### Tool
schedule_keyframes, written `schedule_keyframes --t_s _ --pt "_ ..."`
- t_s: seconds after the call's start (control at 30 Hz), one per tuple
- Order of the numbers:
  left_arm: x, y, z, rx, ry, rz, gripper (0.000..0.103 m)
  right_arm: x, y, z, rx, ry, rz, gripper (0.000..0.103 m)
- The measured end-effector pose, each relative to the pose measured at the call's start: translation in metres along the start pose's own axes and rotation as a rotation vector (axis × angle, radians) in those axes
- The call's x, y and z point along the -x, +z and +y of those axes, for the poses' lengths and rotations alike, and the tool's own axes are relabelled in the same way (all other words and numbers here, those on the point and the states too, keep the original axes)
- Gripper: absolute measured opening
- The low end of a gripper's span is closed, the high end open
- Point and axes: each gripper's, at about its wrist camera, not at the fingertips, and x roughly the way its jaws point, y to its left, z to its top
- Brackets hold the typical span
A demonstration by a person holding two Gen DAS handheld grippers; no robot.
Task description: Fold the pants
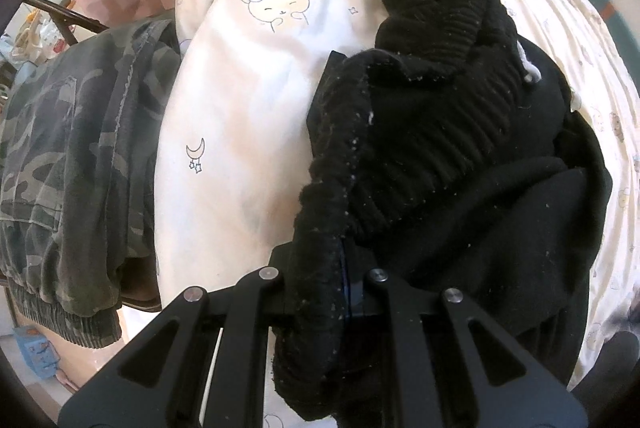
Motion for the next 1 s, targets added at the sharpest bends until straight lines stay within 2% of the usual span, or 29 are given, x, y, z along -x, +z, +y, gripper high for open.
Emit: schedule_keyframes --t_s 0.07,0.17,0.27,0.33,0.47,0.57,0.63,0.77,0.83,0.9,0.97,1.0 --pt "0.0 0.001 0.002 -0.003 -0.001 0.001 0.01 0.019 0.032 -0.01 -0.014 -0.062 -0.056 0.078" --pt "-0.001 0.003 0.005 0.016 -0.015 0.012 0.01 0.028 0.097 -0.019 -0.026 -0.06 -0.128 0.078" --pt "-0.003 0.006 0.012 0.024 -0.022 0.019 0.01 0.001 0.162 -0.025 -0.07 -0.035 -0.16 0.078" --pt "-0.004 0.007 0.012 0.016 -0.019 0.018 0.01 -0.028 0.202 -0.035 -0.15 0.001 -0.163 0.078" --pt "-0.004 0.01 0.016 0.019 -0.034 0.02 0.01 -0.088 0.262 -0.046 -0.28 0.093 -0.156 0.078" --pt "-0.006 0.014 0.02 0.024 -0.044 0.031 0.011 -0.118 0.294 -0.042 -0.298 0.037 -0.158 0.084" --pt "-0.009 0.015 0.024 0.044 -0.058 0.044 0.011 -0.138 0.306 -0.047 -0.301 0.031 -0.123 0.084" --pt "-0.011 0.02 0.023 0.036 -0.053 0.045 0.011 -0.156 0.304 -0.039 -0.253 0.036 -0.072 0.083" --pt "-0.012 0.02 0.018 0.025 -0.041 0.04 0.01 -0.154 0.302 -0.03 -0.209 0.034 -0.08 0.069" --pt "-0.011 0.021 0.014 0.001 -0.032 0.026 0.01 -0.145 0.298 -0.022 -0.163 0.01 -0.097 0.028" --pt "-0.006 0.021 0.011 -0.023 -0.028 0.008 0.01 -0.126 0.29 -0.014 -0.133 0.009 -0.133 0.014" --pt "-0.001 0.021 0.011 -0.032 -0.028 -0.009 0.01 -0.115 0.287 -0.01 -0.114 0.007 -0.159 0.012"
